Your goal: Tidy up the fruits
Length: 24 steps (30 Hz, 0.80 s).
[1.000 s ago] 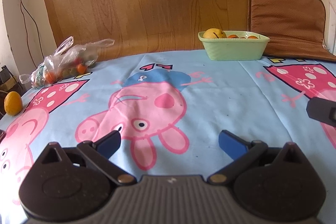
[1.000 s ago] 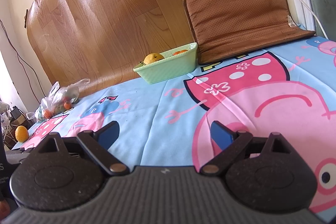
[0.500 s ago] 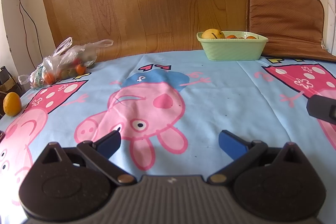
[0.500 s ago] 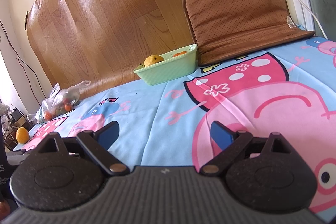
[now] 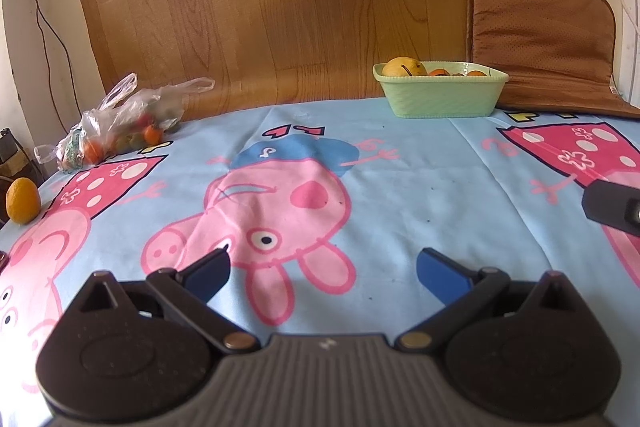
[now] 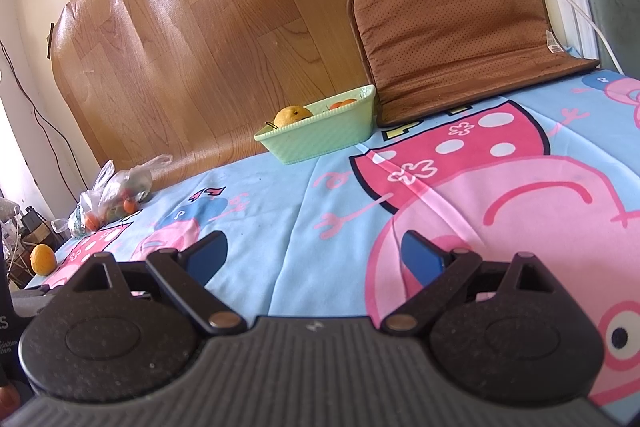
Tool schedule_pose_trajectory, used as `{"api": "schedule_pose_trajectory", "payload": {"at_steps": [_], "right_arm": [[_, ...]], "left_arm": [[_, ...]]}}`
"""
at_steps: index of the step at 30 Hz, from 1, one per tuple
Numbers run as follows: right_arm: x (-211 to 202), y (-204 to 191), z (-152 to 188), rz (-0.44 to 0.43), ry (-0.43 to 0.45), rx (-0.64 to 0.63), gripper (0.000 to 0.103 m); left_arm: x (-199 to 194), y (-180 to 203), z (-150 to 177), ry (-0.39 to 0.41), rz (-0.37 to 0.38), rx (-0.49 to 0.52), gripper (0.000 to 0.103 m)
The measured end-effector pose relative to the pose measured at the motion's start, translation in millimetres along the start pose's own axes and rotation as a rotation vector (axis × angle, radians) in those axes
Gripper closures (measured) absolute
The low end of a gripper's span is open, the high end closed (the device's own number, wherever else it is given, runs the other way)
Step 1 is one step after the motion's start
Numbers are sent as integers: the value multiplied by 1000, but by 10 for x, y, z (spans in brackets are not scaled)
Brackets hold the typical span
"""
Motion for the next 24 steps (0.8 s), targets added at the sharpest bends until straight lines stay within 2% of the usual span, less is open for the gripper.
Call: {"api": "schedule_pose_trajectory", "payload": {"at_steps": [24], "right_arm": [[-15,-1,-10,5,15,1,8]], "left_arm": [[4,-25,3,1,15,-11,0]]}}
Point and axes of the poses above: each gripper's, at about its wrist camera, not at the fingertips, and x roughly the way its jaws point, y to its right, z to its underside, the point moved 6 cm from there along x, roughly the way its jaws point, and after that the axes turned 15 degrees about -z, right-handed, at the moved point
